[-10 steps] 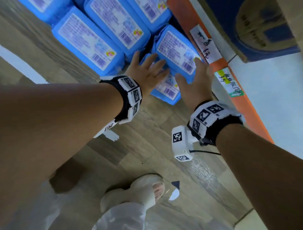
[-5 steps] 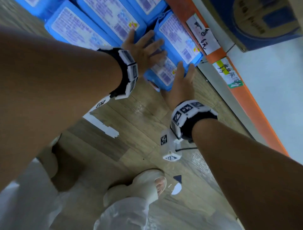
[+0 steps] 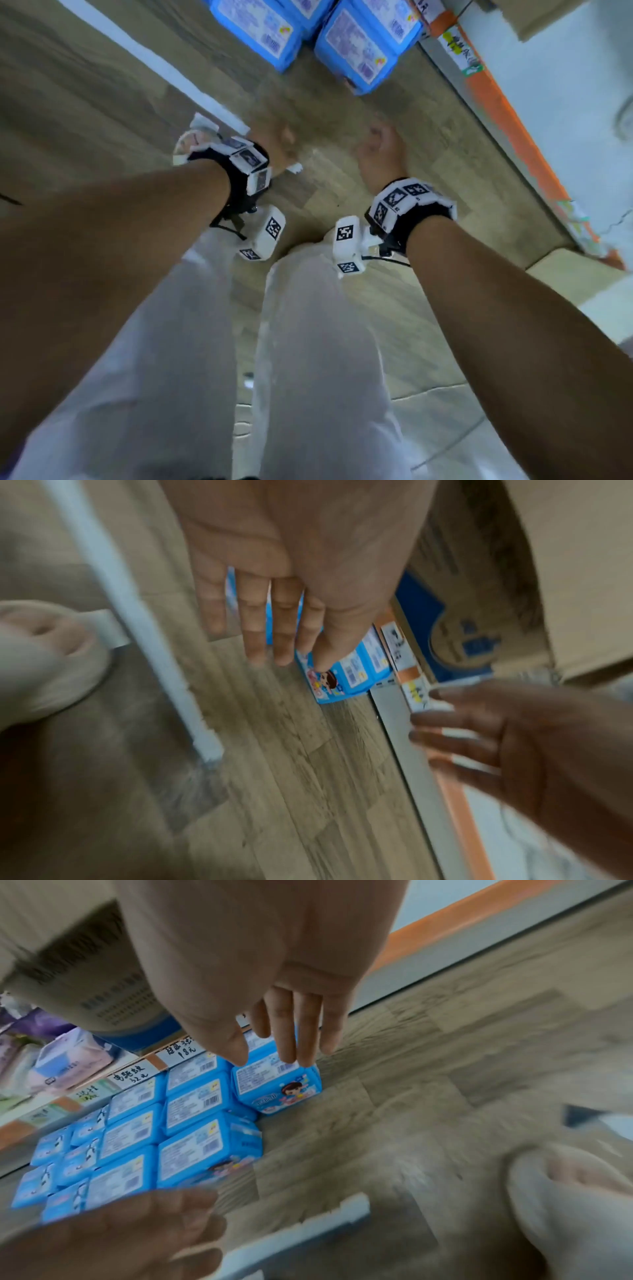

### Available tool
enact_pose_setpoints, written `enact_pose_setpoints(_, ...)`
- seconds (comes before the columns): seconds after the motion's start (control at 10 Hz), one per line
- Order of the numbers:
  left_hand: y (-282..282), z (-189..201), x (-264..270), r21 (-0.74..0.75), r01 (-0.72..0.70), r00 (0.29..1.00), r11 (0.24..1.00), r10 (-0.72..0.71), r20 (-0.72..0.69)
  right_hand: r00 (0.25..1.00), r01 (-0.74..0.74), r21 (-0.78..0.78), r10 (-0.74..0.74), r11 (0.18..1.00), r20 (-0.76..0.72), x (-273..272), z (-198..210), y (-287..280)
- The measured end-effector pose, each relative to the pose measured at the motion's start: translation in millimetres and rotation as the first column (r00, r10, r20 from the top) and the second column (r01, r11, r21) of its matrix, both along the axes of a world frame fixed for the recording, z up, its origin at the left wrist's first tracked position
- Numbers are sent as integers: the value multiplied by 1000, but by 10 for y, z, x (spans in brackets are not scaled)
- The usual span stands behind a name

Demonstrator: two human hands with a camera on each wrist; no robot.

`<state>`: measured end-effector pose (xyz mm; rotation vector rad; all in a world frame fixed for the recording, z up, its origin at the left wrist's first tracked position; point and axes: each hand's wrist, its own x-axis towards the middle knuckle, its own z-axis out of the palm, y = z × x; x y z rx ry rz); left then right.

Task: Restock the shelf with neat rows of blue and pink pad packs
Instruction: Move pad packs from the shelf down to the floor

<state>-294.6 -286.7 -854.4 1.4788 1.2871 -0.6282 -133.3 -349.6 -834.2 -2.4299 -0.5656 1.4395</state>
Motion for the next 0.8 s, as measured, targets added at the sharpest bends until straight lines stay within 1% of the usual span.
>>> enact_pose_setpoints(0.1, -192, 711, -383, -120, -133, 988, 984, 122, -95, 993, 95, -75, -100, 993, -57, -289, 699, -234)
enact_pose_setpoints(0.2, -233, 1487, -684, -155, -134, 984, 979, 113, -137, 980, 159, -87, -168, 983, -106, -495, 1502, -338)
enact_pose_setpoints(0.3, 0, 2307, -851, -112, -111, 989, 988, 98, -112, 976, 185, -60, -190, 981, -102, -537, 2309, -248)
enact_pose_setpoints(0.4, 429, 3221, -857, -19, -54, 998, 998, 53, -33, 977, 210, 22, -209, 977, -49, -484, 3108, -24)
enact_pose_setpoints(0.5, 1038, 4191, -713, 129, 119, 991, 984, -127, 54, 985, 174, 180, -172, 968, -31, -490, 4121, 519)
enact_pose_setpoints(0.6, 1634, 5025, -599, 350, 114, 969, 930, -181, 165, 980, 190, 379, -197, 906, -22, -443, 4842, 892)
enact_pose_setpoints(0.7, 2027, 5718, -431, 538, 129, 922, 833, -300, 244, 984, 135, 577, -179, 805, 19, -310, 5531, 1252)
enact_pose_setpoints(0.8, 2236, 6322, -125, 666, 136, 853, 733, -429, 298, 974, 76, 710, -204, 700, 96, -89, 6059, 1454)
